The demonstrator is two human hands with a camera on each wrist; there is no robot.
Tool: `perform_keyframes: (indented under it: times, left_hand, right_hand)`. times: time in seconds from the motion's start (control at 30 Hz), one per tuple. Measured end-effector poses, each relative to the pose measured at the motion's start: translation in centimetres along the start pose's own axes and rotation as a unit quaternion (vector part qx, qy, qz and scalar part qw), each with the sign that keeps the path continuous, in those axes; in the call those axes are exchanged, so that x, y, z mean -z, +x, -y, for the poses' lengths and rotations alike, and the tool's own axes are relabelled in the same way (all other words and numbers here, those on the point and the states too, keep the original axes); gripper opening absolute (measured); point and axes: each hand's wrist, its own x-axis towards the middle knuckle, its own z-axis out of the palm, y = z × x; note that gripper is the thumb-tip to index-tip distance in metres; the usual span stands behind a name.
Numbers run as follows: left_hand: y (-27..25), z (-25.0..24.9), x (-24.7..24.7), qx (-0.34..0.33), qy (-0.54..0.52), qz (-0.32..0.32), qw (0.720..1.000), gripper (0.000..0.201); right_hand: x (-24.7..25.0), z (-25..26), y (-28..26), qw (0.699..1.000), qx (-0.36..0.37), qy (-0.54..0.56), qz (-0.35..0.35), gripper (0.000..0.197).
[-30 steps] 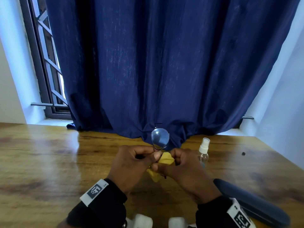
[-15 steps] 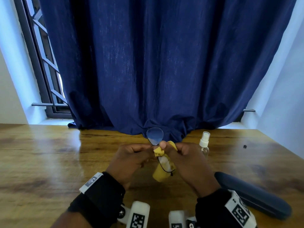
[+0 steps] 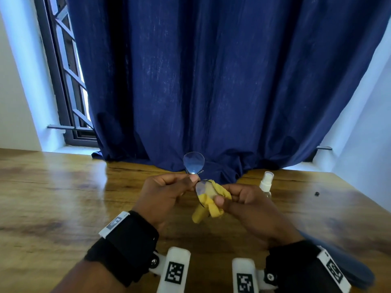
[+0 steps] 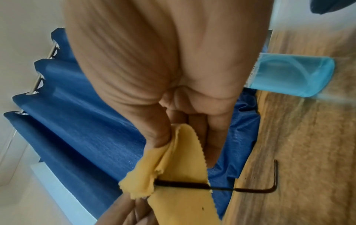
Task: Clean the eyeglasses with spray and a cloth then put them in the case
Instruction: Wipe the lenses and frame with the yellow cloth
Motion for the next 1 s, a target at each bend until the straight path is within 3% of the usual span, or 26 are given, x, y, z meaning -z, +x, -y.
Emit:
perform_keyframes:
  times: [0.1,0.27,0.47,0.67,0.87,1.0]
  left_hand:
    - [0.0,-0.1,-0.1,-0.015,0.019,0.008,1.000,0.020]
    - [-0.7,0.1,-0.8,-0.029,0.040,0.044,0.998,0.021]
    - [-1.4,0.2,-1.4,-0.046,0.097,0.090,0.990,0.020]
    - [-0.9,0.2,-0.9,-0.035,0.049,0.067,0.996,0.019]
    - [-0.3,-0.2,-0.2,0.028,-0.039,0.010,0.999,0.026]
    - [-0.5,-0.2,-0.2,0.025,-0.023,0.031,0.999,0.034]
  right_hand:
    - [-0.3,-0.3,0.2,0.999,-0.002,-0.019,-0.051,0.018]
    - [-1.7,-0.9,0.9,0.988,-0.001,-0.005,-0.155,0.055]
    - [-2.2,-1.1,1.1,0.972,0.024,-0.060,-0.225,0.079]
    - [-2.0,-0.7,1.0,0.971,0.066,-0.065,-0.219,0.076]
    - [-2.8,-0.3,1.0,0.984,0.090,-0.008,-0.153,0.050]
    - [-3.2,-0.9,1.2,0.978,0.107,-0.059,-0.167,0.067]
